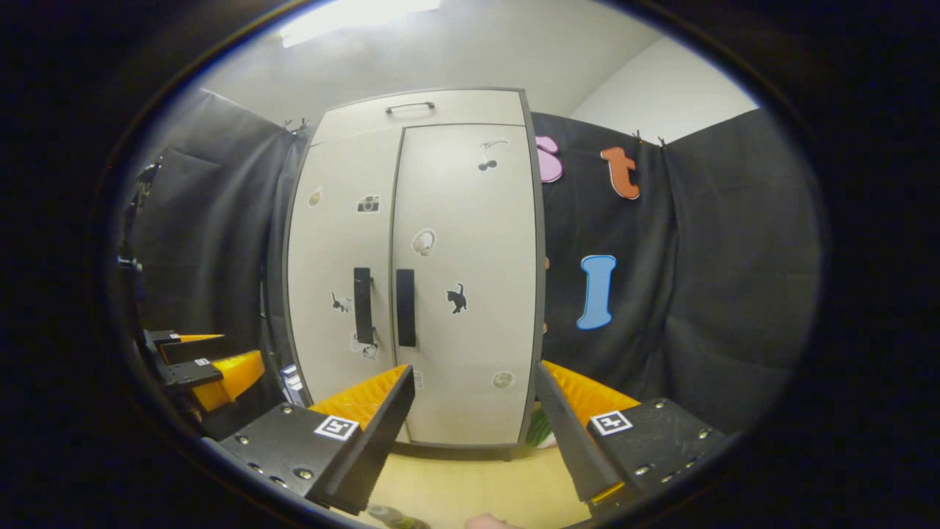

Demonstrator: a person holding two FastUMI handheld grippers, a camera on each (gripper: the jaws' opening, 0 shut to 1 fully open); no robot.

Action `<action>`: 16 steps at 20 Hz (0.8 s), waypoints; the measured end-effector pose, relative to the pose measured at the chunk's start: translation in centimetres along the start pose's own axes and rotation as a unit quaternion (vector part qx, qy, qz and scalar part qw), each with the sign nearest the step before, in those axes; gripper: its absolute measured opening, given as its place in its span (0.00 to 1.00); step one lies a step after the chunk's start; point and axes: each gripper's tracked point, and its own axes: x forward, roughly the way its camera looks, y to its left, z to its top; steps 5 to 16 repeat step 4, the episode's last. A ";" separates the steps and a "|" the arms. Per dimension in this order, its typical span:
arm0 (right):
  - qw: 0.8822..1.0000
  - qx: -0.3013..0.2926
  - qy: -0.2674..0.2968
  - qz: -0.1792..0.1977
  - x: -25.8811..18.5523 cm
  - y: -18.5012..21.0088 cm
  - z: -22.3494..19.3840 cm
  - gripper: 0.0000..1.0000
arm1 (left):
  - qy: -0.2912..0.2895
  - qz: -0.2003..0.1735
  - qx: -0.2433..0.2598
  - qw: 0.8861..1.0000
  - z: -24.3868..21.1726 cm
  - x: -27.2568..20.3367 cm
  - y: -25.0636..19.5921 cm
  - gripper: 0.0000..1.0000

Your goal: Grasp the bottle in the cabinet with the left hand and place it on the coaster, then close the right door with the right hand and the left door with the left hand.

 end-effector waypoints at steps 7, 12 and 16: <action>1.000 -0.002 -0.009 0.009 0.4 0.0 0.4 0.99 | -0.003 0.005 0.001 1.000 0.1 0.4 0.0 0.96; 1.000 -0.002 -0.009 0.009 0.4 0.0 0.4 0.99 | -0.003 0.005 0.001 1.000 0.1 0.4 0.0 0.96; 1.000 -0.002 -0.009 0.009 0.4 0.0 0.4 0.99 | -0.003 0.005 0.001 1.000 0.1 0.4 0.0 0.96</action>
